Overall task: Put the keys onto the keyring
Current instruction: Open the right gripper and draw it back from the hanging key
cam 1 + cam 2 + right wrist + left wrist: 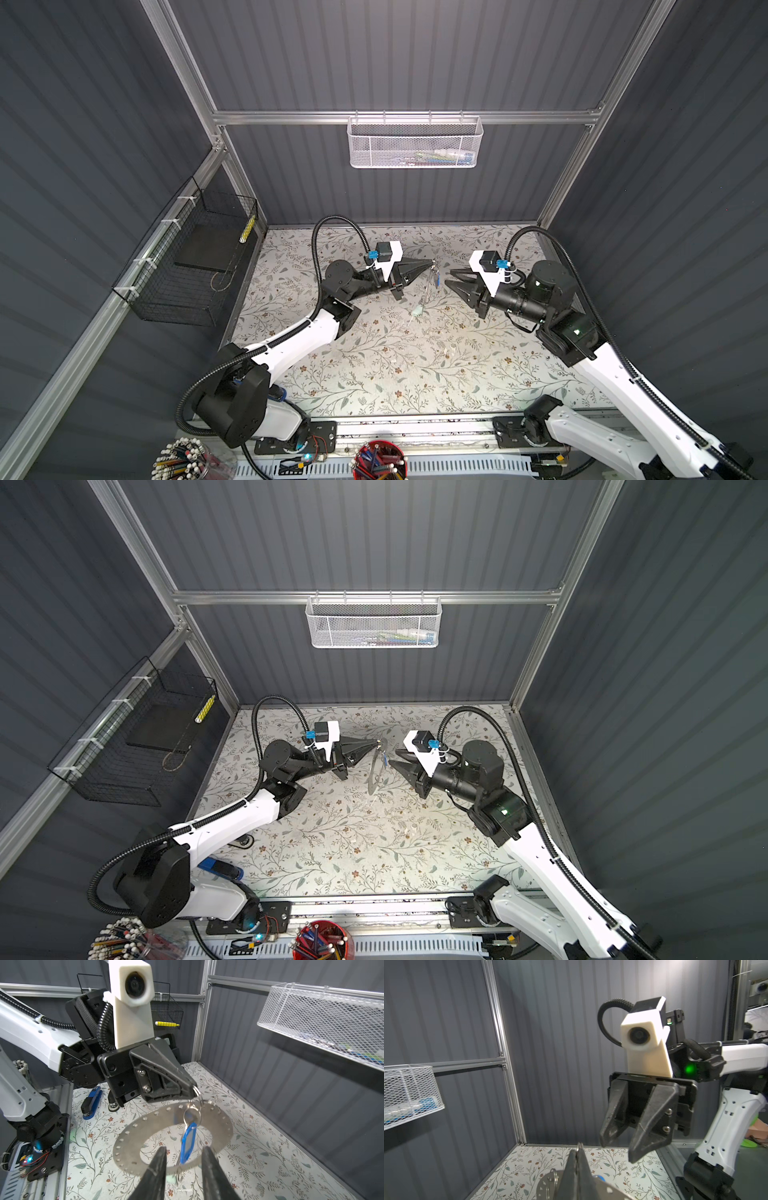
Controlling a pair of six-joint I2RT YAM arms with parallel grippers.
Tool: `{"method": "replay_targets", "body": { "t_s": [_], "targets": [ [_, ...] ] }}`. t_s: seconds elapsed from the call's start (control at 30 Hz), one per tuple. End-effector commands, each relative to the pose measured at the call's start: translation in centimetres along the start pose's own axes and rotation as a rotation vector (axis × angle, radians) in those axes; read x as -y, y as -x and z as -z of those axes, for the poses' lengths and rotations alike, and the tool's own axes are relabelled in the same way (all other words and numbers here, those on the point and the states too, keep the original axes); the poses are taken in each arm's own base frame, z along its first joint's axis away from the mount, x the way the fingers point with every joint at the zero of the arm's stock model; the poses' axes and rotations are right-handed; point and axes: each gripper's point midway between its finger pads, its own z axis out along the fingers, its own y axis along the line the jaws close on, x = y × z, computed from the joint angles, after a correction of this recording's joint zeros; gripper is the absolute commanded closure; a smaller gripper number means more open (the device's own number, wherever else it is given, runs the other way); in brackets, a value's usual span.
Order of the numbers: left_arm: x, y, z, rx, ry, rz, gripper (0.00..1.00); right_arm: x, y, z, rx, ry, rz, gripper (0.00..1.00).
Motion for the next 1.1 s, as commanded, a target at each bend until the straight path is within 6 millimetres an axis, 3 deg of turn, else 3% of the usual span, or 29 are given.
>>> {"method": "replay_targets", "body": {
  "t_s": [0.0,0.73,1.07],
  "targets": [
    [1.1,2.0,0.0,0.048,-0.065,-0.045,1.0,-0.5,2.4,0.1,0.073,0.051,-0.014,0.7],
    [2.1,2.1,-0.1,0.06,-0.138,-0.031,1.0,-0.8,2.5,-1.3,0.107,0.139,-0.064,0.85],
    [2.2,2.4,-0.1,0.067,-0.143,-0.031,1.0,-1.2,1.8,-1.6,0.068,0.181,-0.081,0.99]
  ]
}}
